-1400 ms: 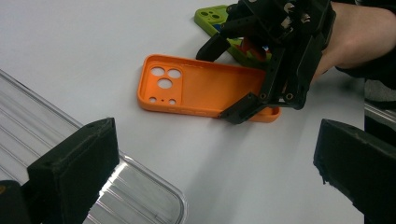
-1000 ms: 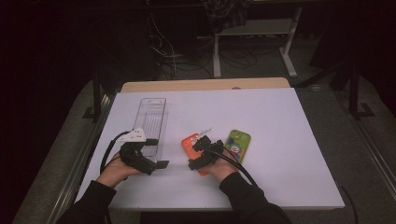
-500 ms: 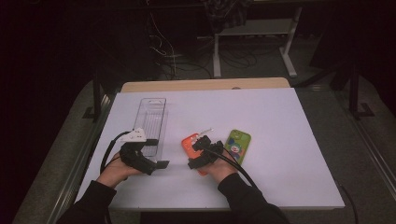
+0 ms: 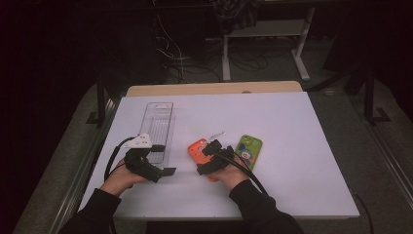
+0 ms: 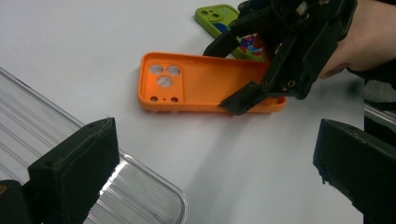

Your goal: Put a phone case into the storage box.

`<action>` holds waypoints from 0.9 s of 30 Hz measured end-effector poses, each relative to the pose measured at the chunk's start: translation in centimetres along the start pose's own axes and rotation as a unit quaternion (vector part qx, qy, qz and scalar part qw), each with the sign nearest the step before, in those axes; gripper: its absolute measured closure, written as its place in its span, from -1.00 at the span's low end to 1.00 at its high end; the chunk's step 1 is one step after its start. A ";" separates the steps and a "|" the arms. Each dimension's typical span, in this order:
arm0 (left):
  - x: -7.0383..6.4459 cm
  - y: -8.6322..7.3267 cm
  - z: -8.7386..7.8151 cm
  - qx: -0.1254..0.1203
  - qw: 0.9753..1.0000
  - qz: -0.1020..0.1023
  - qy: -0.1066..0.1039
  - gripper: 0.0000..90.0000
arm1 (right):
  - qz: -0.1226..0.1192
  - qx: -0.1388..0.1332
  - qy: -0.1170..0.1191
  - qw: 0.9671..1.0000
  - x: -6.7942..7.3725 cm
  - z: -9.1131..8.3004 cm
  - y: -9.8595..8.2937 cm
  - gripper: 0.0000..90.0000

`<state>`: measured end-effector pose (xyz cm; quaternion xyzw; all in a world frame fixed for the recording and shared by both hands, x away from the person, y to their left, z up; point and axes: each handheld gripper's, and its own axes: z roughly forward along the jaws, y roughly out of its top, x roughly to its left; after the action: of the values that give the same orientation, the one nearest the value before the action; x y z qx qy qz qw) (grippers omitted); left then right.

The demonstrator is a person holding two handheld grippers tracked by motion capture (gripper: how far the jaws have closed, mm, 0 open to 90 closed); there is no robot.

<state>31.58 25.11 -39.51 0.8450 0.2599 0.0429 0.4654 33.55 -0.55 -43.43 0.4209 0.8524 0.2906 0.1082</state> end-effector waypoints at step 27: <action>0.1 2.1 0.1 -0.004 1.000 0.018 -0.019 -1.00 | -0.076 -0.028 0.078 0.994 -6.6 -5.8 1.6 -0.67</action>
<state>32.49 24.15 -37.89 0.8482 0.2356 0.0363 0.4730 36.21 -7.31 -38.19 0.3276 0.8793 0.3376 0.0746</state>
